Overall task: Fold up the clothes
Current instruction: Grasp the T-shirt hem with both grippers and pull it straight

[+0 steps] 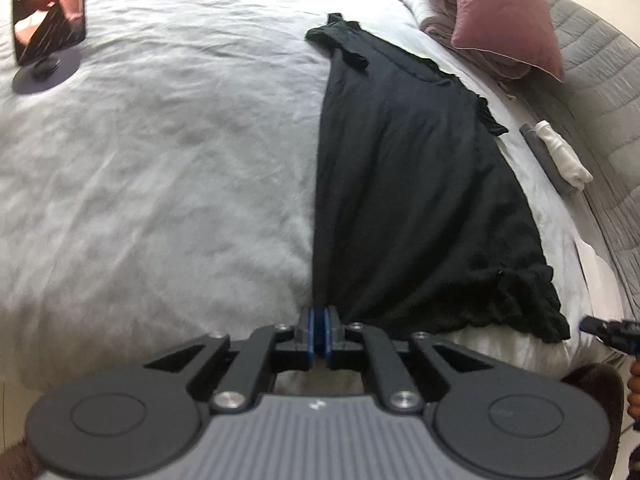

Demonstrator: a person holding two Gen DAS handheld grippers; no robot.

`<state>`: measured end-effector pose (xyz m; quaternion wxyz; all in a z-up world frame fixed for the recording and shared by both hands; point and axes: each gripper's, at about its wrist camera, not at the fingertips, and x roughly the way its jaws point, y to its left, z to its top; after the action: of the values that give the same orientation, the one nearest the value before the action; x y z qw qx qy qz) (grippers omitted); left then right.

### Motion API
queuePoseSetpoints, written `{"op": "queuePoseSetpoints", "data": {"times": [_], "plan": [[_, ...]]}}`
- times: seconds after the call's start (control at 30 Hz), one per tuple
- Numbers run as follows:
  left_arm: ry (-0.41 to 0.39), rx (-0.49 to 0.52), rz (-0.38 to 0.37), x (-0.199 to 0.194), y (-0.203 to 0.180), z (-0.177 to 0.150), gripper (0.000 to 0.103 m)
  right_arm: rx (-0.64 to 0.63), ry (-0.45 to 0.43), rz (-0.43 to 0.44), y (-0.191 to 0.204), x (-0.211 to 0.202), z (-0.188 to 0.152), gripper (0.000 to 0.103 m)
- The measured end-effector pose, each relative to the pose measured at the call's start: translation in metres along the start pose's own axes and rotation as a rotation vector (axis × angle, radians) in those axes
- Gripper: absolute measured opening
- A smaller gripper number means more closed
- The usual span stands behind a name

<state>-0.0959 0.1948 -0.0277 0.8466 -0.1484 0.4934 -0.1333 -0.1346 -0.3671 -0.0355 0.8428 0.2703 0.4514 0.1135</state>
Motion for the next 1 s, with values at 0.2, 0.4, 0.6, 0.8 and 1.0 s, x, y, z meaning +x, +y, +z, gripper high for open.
{"op": "queuePoseSetpoints", "data": {"times": [0.2,0.4,0.6,0.8,1.0], "plan": [[0.017,0.032,-0.027,0.003,-0.004,0.007,0.033,-0.030,0.040,0.052,0.019,0.020,0.003,0.044],[0.018,0.023,-0.035,0.004,-0.003,0.005,0.031,-0.131,0.098,0.044,0.038,0.039,-0.022,0.028],[0.025,0.009,-0.016,0.001,-0.005,0.006,0.003,-0.124,0.059,0.038,0.036,0.024,-0.022,0.003],[-0.045,-0.016,-0.117,-0.040,-0.008,0.006,0.003,-0.118,-0.061,0.058,0.040,-0.037,-0.007,0.003],[0.012,0.038,-0.059,-0.025,-0.010,-0.003,0.003,-0.168,-0.048,0.001,0.042,-0.050,-0.009,0.003]]}}
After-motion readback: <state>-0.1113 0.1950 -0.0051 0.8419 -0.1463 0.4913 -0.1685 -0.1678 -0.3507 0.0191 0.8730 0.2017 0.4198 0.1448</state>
